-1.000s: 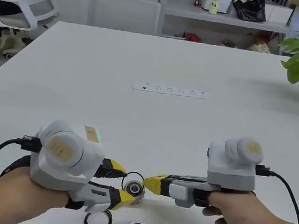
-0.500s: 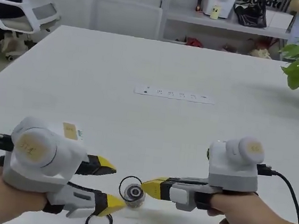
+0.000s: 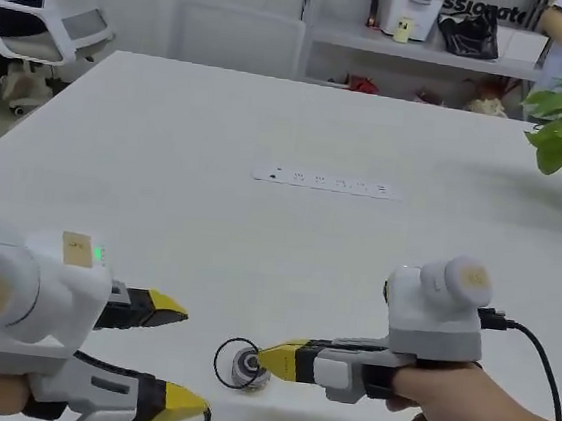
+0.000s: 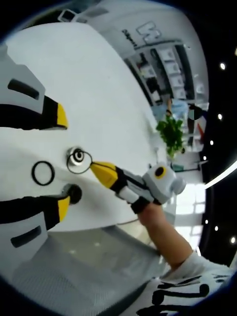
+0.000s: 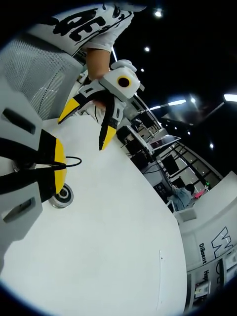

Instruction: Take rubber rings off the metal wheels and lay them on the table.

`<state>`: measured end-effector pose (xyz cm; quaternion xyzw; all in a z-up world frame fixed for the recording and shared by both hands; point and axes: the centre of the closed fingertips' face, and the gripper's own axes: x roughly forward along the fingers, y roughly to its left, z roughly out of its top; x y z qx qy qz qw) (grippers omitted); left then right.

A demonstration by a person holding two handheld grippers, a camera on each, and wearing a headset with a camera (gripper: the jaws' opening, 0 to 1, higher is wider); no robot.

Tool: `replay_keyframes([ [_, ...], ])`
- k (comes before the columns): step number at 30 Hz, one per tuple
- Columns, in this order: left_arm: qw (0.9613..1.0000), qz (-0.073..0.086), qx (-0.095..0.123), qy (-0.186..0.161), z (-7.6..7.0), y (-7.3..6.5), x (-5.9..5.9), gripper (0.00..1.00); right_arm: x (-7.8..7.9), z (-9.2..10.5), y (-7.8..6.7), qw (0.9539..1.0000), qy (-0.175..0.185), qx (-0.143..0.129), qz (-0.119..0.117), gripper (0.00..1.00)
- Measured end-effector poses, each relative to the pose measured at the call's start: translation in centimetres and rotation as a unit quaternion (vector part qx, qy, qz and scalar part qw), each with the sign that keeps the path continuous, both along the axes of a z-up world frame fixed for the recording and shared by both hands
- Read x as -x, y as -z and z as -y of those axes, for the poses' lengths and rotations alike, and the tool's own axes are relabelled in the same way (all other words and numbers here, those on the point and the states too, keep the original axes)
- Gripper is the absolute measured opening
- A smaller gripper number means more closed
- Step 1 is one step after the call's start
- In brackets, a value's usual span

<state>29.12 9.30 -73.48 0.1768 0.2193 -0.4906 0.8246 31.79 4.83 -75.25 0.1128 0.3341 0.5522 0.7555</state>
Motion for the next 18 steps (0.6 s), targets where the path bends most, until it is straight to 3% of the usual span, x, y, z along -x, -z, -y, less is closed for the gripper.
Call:
replay_keyframes([
  [18,0.9993,-0.005,0.012,-0.036,-2.5,0.1,1.0,0.61,1.9,-2.3,1.0,0.999,-0.031,0.004,-0.032,0.0],
])
